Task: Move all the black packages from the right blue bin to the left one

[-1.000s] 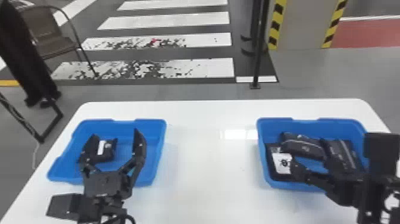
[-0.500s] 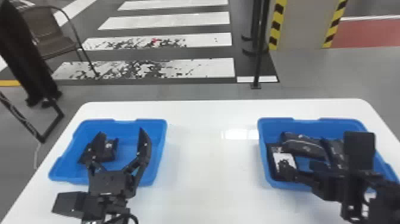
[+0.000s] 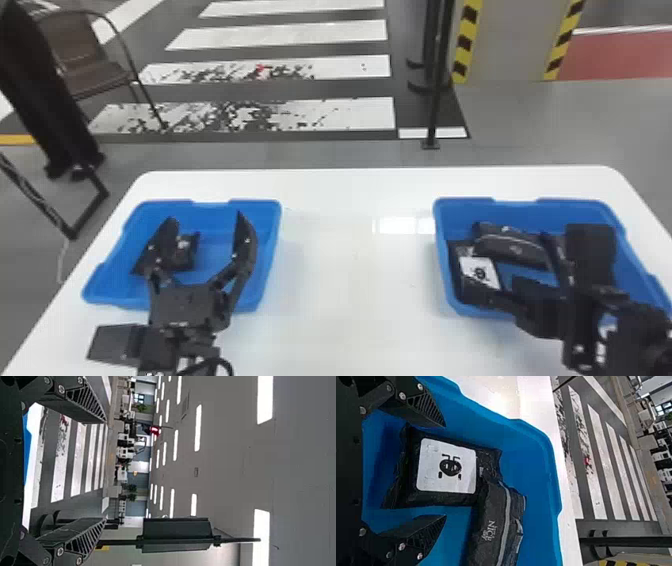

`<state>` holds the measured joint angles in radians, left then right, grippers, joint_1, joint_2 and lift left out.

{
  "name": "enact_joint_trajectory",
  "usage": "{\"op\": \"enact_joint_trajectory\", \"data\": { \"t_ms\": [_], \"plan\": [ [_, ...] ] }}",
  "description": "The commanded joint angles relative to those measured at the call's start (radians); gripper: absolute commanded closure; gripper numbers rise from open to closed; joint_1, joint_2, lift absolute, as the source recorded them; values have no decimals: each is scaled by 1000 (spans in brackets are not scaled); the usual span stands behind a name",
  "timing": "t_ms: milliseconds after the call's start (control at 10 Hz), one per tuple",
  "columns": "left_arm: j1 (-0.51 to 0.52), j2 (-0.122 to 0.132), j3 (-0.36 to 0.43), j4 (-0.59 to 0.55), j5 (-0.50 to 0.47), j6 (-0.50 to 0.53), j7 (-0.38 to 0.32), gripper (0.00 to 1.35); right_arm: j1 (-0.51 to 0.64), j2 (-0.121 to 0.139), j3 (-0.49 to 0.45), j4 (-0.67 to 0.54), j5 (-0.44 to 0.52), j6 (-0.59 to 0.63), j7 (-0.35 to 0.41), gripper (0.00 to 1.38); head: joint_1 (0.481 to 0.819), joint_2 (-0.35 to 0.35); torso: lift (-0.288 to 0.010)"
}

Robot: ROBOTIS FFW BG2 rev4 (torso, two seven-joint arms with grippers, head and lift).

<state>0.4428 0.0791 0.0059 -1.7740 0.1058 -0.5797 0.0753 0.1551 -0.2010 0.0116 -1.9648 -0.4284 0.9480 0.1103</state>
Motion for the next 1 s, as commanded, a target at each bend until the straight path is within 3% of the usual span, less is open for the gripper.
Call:
{"op": "enact_joint_trajectory", "data": {
  "t_ms": [0,200,400,500,600,700,900],
  "plan": [
    [-1,1,0,1,-8,-2,0,179,-13,-2,0,22,-8,9,0,294,695,119,-154],
    [4,5,-2,1,-28,5,0,179,-32,-3,0,52,-20,26,9,401,695,118,-154],
    [1,7,-4,1,-28,8,0,179,-50,-5,6,79,-42,29,22,745,695,117,-154],
    [1,7,-2,1,-28,5,0,179,-50,-5,6,84,-48,31,25,783,695,119,-154],
    [1,7,0,1,-28,5,0,185,-42,-5,6,76,-62,34,26,1024,695,121,-154],
    [1,7,-4,1,-26,3,0,188,-28,-6,6,59,-92,26,26,1098,695,125,-154],
    [4,5,4,1,-36,20,0,188,-13,-14,-10,10,-84,19,45,1099,695,139,-154]
  ]
}}
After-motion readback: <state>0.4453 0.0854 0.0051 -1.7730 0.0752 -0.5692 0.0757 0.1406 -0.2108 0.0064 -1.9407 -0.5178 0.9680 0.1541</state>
